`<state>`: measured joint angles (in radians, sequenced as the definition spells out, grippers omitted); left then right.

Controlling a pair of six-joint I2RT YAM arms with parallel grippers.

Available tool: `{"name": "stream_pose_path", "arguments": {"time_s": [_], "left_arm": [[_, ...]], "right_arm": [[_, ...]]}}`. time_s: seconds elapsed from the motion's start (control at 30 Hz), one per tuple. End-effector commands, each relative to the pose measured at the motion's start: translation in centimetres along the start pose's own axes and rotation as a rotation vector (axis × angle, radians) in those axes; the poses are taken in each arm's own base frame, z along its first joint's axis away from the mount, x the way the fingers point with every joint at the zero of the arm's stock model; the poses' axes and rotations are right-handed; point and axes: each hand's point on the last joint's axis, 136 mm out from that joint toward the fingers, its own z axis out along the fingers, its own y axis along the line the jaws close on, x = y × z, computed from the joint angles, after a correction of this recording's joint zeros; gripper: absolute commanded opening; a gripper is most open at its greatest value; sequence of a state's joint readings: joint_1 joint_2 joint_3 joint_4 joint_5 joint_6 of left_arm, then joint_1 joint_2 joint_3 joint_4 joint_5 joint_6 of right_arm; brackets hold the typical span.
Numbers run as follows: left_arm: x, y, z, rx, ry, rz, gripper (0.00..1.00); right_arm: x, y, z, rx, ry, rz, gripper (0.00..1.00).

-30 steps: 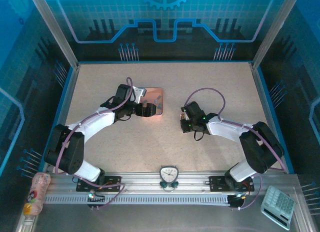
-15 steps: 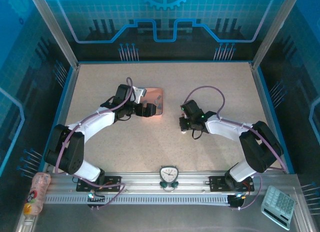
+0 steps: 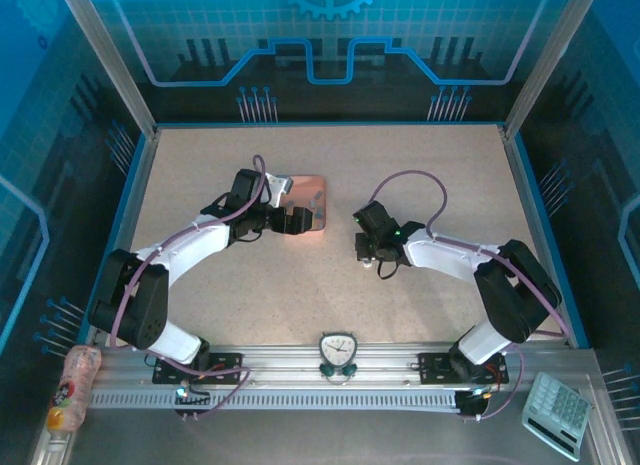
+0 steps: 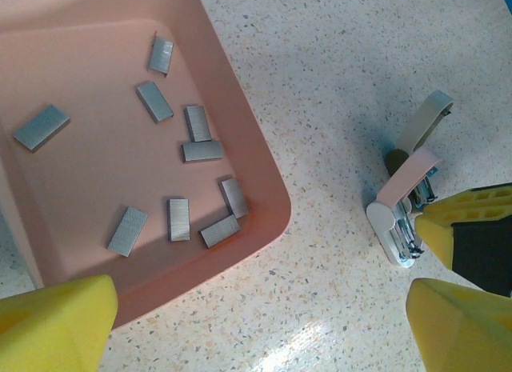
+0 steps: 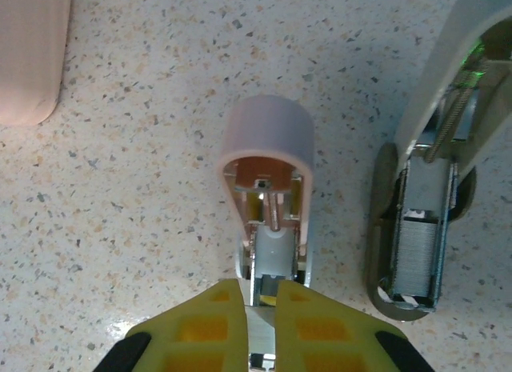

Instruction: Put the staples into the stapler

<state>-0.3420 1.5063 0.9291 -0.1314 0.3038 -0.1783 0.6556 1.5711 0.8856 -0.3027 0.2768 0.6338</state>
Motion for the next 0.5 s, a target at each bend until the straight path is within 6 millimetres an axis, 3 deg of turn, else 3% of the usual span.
{"name": "stream_pose_path", "arguments": {"time_s": [0.0, 0.47], "left_arm": [[-1.48, -0.67, -0.95, 0.019, -0.023, 0.011, 0.94], [-1.56, -0.74, -0.97, 0.022, -0.026, 0.011, 0.94]], "right_arm": [[0.33, -0.47, 0.01, 0.047, 0.002, 0.002, 0.12], [0.44, 0.19, 0.07, 0.011, 0.005, -0.011, 0.12]]}}
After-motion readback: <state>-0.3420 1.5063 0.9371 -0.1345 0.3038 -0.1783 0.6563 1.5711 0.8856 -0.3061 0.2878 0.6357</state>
